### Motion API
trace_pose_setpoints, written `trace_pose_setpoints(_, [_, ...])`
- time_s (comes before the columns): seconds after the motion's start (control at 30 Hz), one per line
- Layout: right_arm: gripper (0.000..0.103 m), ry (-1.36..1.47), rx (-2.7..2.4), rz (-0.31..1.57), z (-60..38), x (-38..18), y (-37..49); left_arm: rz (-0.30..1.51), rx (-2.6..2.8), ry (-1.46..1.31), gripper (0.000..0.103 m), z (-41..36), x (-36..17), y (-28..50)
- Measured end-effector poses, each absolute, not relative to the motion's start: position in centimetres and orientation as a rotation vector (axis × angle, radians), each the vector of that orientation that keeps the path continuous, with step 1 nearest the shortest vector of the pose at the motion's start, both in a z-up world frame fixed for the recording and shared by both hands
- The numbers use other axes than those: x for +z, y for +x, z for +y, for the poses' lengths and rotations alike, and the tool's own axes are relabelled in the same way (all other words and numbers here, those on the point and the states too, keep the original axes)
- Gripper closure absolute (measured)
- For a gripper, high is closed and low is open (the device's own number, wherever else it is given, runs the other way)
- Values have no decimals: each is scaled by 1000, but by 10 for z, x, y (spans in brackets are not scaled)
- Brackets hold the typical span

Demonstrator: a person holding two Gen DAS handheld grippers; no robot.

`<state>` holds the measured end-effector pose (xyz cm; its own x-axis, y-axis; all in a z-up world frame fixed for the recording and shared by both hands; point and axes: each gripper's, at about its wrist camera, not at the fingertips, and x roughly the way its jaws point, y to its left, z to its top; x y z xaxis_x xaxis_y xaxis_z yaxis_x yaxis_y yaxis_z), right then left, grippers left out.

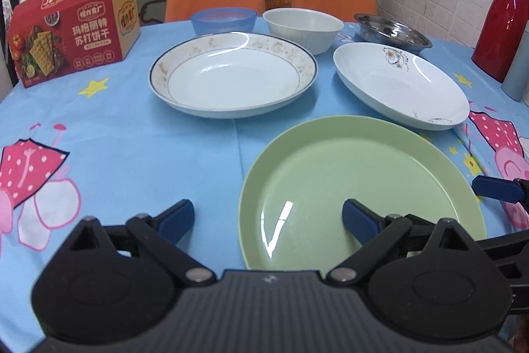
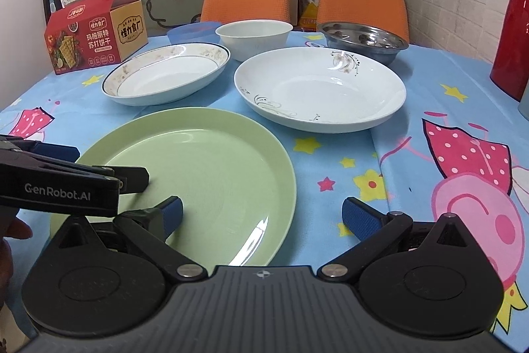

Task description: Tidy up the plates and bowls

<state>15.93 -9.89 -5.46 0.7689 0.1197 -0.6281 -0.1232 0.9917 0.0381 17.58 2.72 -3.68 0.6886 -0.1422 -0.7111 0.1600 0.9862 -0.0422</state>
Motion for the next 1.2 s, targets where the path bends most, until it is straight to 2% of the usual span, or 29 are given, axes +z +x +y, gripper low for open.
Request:
trace_pose_setpoints(0.57, [0, -8, 174, 675, -94, -51, 148, 807, -217, 4, 10, 27, -35, 168])
trace_pose_setpoints(0.6, [0, -9, 192, 661, -92, -52, 146, 802, -221, 2, 13, 27, -35, 167])
trace_pose_setpoints(0.67, [0, -7, 186, 633, -88, -54, 143, 791, -240, 4, 34, 24, -33, 165])
trace_pose_setpoints(0.7, [0, -2, 180, 624, -87, -54, 141, 791, -249, 4, 40, 23, -32, 164])
trace_pose_setpoints(0.77, [3, 11, 157, 622, -88, -53, 141, 797, -241, -13, 45, 24, -31, 164])
trace_pose_setpoints(0.8, [7, 16, 151, 624, -88, -53, 141, 800, -243, -16, 50, 24, -30, 163])
trace_pose_setpoints(1.0, [8, 42, 166, 594, -72, -41, 133, 775, -193, -21, 51, 39, -17, 152])
trace_pose_setpoints(1.2, [8, 47, 292, 596, -28, -39, 147, 786, -74, -68, 51, 91, -15, 150])
